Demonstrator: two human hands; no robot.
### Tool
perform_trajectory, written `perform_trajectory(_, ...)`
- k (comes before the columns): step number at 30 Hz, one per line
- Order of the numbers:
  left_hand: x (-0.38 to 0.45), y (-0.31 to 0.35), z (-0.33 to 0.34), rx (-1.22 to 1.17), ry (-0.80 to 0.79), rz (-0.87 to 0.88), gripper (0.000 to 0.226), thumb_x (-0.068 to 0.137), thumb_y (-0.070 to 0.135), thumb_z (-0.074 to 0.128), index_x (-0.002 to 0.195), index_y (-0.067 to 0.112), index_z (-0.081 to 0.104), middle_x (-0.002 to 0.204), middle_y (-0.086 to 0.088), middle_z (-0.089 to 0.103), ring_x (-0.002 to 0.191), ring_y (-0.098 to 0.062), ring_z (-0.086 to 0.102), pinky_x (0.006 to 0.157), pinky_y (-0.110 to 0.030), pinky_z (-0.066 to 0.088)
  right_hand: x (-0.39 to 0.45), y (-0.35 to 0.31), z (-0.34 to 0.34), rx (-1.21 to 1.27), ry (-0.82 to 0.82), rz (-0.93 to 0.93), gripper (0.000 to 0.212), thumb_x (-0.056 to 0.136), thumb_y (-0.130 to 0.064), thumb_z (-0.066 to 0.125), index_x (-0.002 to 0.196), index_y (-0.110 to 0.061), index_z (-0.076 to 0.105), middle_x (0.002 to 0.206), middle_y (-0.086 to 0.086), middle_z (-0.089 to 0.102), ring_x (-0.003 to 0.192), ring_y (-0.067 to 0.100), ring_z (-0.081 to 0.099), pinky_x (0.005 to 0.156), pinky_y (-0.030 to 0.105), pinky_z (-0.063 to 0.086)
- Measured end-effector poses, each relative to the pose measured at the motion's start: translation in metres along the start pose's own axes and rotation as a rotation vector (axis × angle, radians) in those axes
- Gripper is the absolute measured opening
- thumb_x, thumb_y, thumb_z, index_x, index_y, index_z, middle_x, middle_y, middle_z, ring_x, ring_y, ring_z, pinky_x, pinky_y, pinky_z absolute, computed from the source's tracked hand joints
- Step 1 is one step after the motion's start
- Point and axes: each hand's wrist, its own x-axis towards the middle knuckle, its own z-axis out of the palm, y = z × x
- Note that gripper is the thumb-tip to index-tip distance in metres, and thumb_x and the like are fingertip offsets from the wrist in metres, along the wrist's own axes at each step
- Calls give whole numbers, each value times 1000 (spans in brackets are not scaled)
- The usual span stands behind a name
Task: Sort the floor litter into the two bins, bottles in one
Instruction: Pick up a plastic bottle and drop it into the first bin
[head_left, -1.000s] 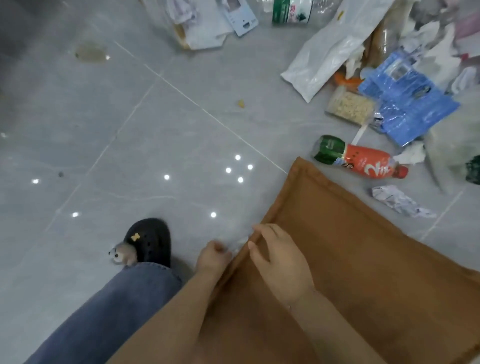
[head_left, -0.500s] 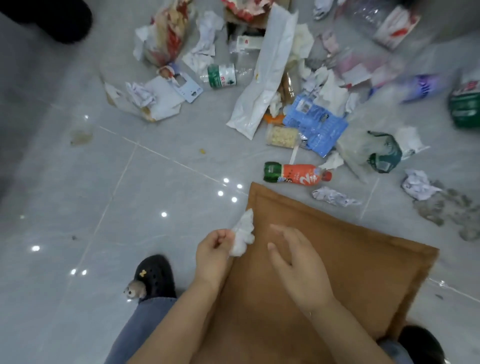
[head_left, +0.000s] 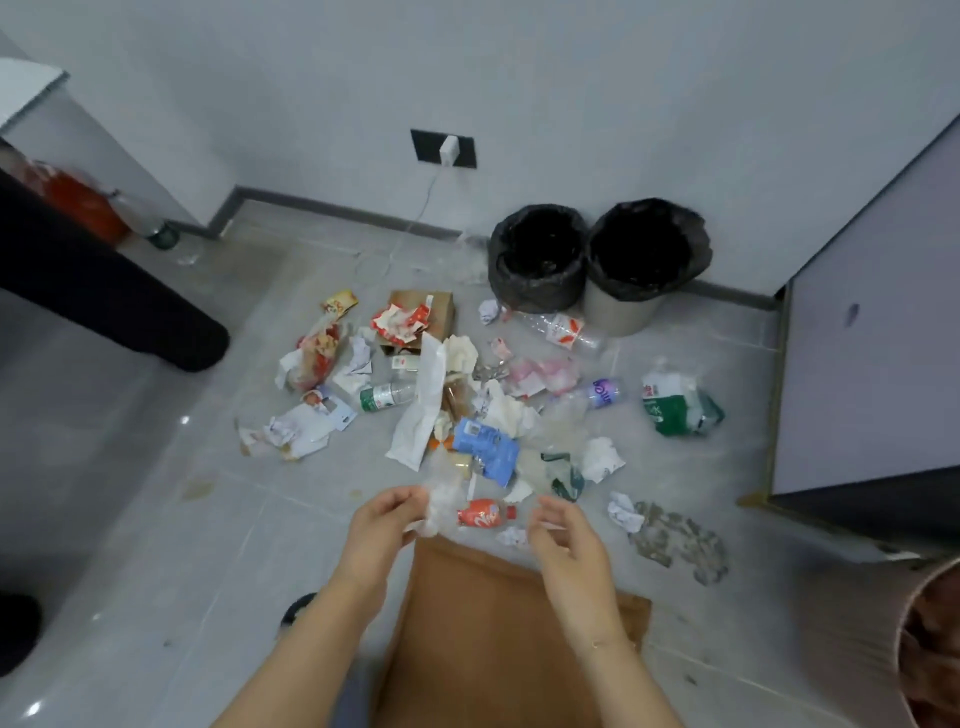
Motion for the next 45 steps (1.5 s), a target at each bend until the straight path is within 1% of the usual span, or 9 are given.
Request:
perform_trajectory(5,41,50,25,23,-65,115,14,94,10,56,79,12,58,72,3,55,70,-11,51,67,-24,43,49,-41,7,3,50,8,24,92,-11,57,111,-24,60,106,-12,62,89,-4,56,69,7,44)
perform_trajectory(11,129,97,12,69,-192,68,15,95,10,53,81,9,54,72,-3,48,70,-15,48,69,-29,47,116,-66,63,-37,166,81,25,93,-10,57,116,-20,60,110,-4,63,89,-1,57,67,2,42)
perform_trajectory(16,180,128,8,100,-222,33,15,96,6,51,82,7,53,72,-6,46,70,-17,48,70,-31,51,159,-80,81,-49,176,74,26,93,-9,56,106,-31,56,107,-11,61,87,1,56,66,5,43)
perform_trajectory(21,202,143,41,88,-167,13,14,98,7,49,85,9,55,77,-8,49,75,-21,52,70,-32,53,196,-78,53,-78,121,84,28,93,-13,56,115,-31,54,112,-15,59,89,0,56,72,8,44)
perform_trajectory(25,198,145,96,67,-122,21,16,98,7,48,83,10,53,75,-6,50,72,-17,52,68,-30,52,225,-69,-6,-73,94,51,29,92,-10,56,116,-26,57,111,-12,60,92,0,56,79,10,44)
perform_trajectory(30,176,135,186,13,-78,20,18,99,8,47,81,9,52,70,-2,47,68,-15,49,70,-30,52,247,-57,-101,-76,104,80,26,93,-14,54,118,-20,59,111,-8,61,89,1,55,71,4,43)
perform_trajectory(33,178,136,225,5,-106,42,19,98,9,48,80,11,52,70,-1,47,70,-14,51,69,-29,53,268,-50,-131,-98,124,94,25,93,-14,55,118,-19,59,111,-6,61,89,1,55,76,8,43)
perform_trajectory(38,197,137,236,23,-152,67,17,98,8,48,81,10,48,70,-1,44,67,-12,47,67,-28,51,291,-51,-136,-85,116,98,22,93,-10,54,107,-26,58,98,-15,58,88,5,54,76,11,41)
perform_trajectory(45,255,150,199,44,-192,49,18,98,11,50,80,12,53,70,-1,49,65,-11,50,59,-19,51,321,-60,-93,-127,161,135,19,95,-15,54,106,-29,58,104,-12,60,89,1,54,73,11,43)
